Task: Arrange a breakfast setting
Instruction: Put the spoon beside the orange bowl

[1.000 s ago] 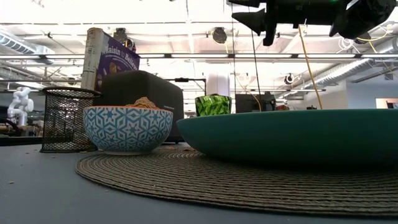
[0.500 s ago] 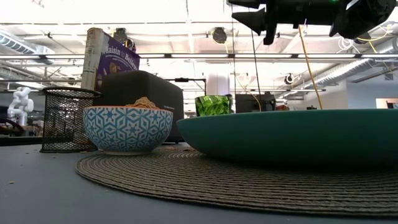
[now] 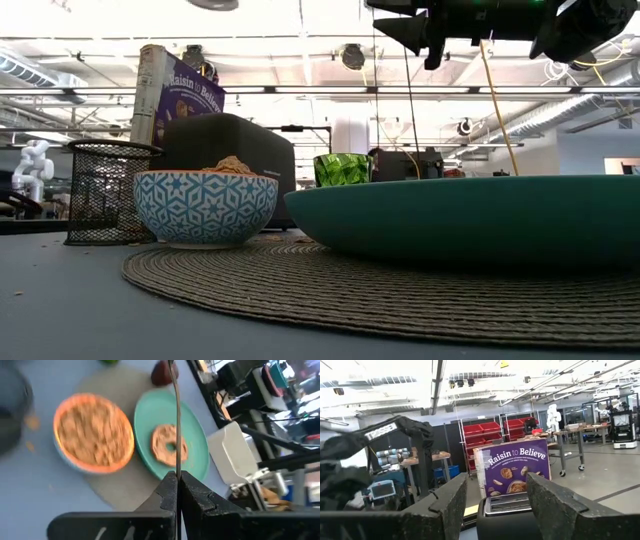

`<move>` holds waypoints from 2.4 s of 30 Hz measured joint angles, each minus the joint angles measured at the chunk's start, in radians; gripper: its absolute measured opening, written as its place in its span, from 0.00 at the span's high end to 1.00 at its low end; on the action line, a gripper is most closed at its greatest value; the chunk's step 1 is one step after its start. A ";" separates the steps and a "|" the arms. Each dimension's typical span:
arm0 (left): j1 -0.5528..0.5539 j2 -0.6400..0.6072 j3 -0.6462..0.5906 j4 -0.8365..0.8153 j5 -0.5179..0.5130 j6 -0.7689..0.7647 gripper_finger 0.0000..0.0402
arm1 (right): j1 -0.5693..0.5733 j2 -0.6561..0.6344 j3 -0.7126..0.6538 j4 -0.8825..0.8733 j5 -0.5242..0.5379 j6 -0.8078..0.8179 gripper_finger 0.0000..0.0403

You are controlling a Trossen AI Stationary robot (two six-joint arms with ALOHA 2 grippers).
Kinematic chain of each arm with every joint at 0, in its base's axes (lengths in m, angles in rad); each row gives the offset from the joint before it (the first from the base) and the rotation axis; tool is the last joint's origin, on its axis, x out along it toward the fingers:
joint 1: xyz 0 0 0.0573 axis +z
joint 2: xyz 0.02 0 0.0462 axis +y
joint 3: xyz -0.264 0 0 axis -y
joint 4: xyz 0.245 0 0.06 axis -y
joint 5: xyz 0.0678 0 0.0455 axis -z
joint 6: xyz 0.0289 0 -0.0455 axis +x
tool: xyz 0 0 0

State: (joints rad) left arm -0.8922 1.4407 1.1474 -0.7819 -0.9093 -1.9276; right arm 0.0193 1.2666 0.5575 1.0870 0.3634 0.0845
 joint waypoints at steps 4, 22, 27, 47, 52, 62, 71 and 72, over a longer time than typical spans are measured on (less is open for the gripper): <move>-0.055 0.074 -0.021 0.029 -0.003 -0.162 0.98 | 0.000 -0.004 0.000 0.000 0.000 0.000 0.51; -0.129 0.254 -0.020 0.066 0.060 -0.391 0.98 | 0.000 -0.086 0.000 -0.022 -0.001 0.000 0.51; -0.128 0.254 -0.020 0.017 0.083 -0.397 0.98 | 0.000 -0.093 0.000 -0.046 -0.002 0.000 0.51; -0.128 0.254 -0.020 -0.102 0.277 -0.403 0.98 | 0.000 -0.092 0.000 -0.083 -0.002 0.007 0.51; -0.129 0.254 -0.020 -0.128 0.292 -0.405 0.98 | 0.000 -0.092 0.000 -0.083 -0.002 0.007 0.51; -0.129 0.253 -0.020 -0.179 0.340 -0.401 0.98 | 0.000 -0.092 0.000 -0.083 -0.003 0.008 0.51; -0.128 0.253 -0.020 -0.196 0.372 -0.398 0.98 | 0.000 -0.092 0.000 -0.083 -0.003 0.008 0.51; -0.127 0.253 -0.020 -0.196 0.372 -0.398 0.98 | 0.000 -0.092 0.000 -0.083 -0.003 0.008 0.51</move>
State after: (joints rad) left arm -1.0188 1.6939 1.1278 -0.9775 -0.5377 -2.3256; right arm 0.0196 1.1744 0.5575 1.0039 0.3607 0.0921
